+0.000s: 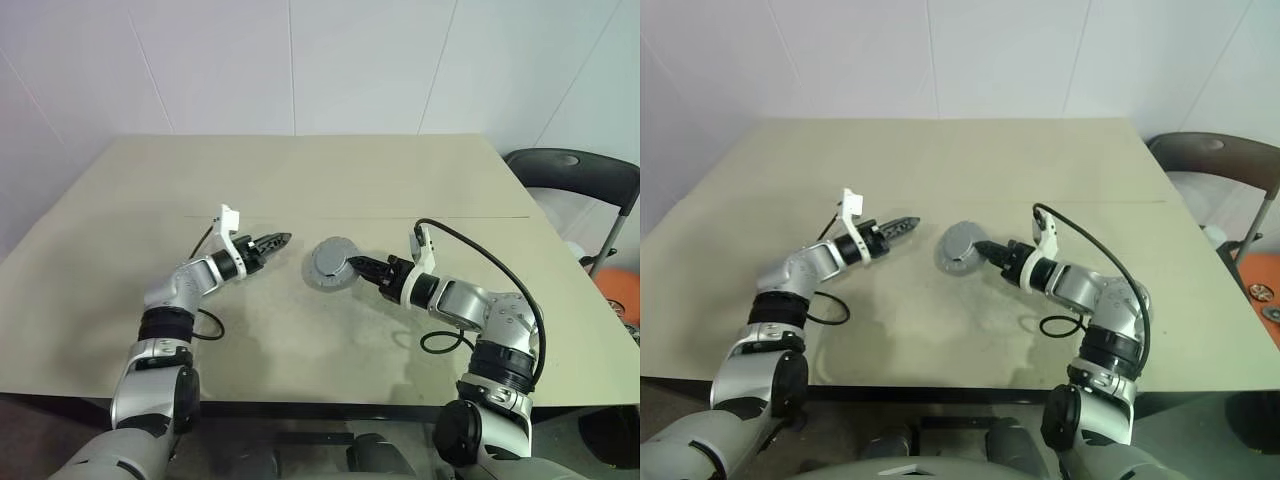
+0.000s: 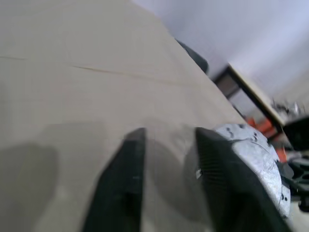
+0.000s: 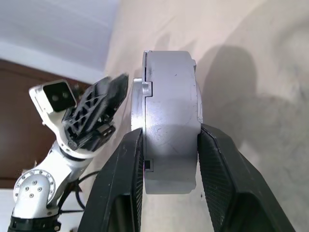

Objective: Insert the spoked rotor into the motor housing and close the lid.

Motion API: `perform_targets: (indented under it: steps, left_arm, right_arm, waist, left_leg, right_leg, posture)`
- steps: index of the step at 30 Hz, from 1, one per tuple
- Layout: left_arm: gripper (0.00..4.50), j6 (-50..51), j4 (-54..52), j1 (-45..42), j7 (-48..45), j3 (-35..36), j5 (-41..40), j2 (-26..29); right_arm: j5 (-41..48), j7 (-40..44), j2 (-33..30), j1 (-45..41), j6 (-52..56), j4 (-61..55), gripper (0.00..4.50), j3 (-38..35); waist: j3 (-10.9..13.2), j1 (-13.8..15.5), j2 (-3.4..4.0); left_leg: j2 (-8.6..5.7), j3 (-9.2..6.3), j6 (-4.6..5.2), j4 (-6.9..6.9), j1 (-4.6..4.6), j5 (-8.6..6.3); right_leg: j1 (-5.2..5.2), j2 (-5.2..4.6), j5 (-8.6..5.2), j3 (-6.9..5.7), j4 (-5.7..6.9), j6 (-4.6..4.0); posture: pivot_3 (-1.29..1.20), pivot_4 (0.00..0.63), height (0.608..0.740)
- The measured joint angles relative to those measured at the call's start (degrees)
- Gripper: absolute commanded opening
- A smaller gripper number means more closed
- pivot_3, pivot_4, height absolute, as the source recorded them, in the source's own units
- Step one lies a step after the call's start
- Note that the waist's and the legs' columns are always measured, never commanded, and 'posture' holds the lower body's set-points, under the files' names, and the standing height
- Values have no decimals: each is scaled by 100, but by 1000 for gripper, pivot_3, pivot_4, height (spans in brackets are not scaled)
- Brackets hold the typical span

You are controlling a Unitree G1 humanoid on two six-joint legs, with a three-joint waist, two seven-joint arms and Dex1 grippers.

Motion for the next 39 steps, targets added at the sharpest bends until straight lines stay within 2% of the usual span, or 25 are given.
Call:
perform_targets:
  steps: [3, 5, 12, 16, 24, 39]
  left_arm:
    - [3947, 614, -364, 146, 103, 249, -417, 1]
    - [4480, 1104, -612, 199, 231, 438, -759, -32]
    - [4480, 2209, -859, 333, 818, 791, -1378, -245]
    - [4480, 2481, -851, 373, 981, 781, -1450, -314]
    - [4480, 2525, -467, 287, 1053, 899, -1546, -404]
    - [4480, 2307, 122, 71, 973, 1033, -1749, -1040]
  right_arm:
    - [3, 21, 79, -8, -196, 72, 1374, 31]
    - [3, 22, 118, -23, -341, 163, 1374, 87]
    - [21, 43, 193, -216, -876, 335, 1374, 130]
    - [95, 107, 190, -285, -1096, 395, 1374, 166]
    - [201, 131, 184, -286, -1231, 464, 1374, 308]
    - [317, 132, 339, -284, -1258, 539, 1374, 585]
  waist:
    - [0, -2, 1]
    - [1, -1, 1]
    - [1, -4, 1]
    - [1, -3, 1]
    - [0, 2, 1]
    - [0, 4, 0]
  left_leg:
    - [0, 0, -1, 0, 0, 0]
    - [0, -1, -1, 0, 0, 1]
    - [-1, -2, -7, 1, 5, 4]
    - [-1, -1, -8, 0, 5, 4]
    - [-2, -1, -15, 1, 5, 9]
    - [-4, -2, -18, 1, 6, 10]
  right_leg:
    - [1, 0, 0, 0, 0, 0]
    - [1, -1, 0, 0, 1, 0]
    - [4, -1, 1, -1, 3, -1]
    - [4, -1, 1, -1, 3, -2]
    - [4, -1, 1, -1, 5, -3]
    - [6, -3, 2, -1, 6, -3]
  posture:
    - [0, 0, 740]
    - [0, 0, 740]
    - [0, 0, 740]
    - [0, 0, 740]
    - [0, 0, 740]
    - [0, 0, 740]
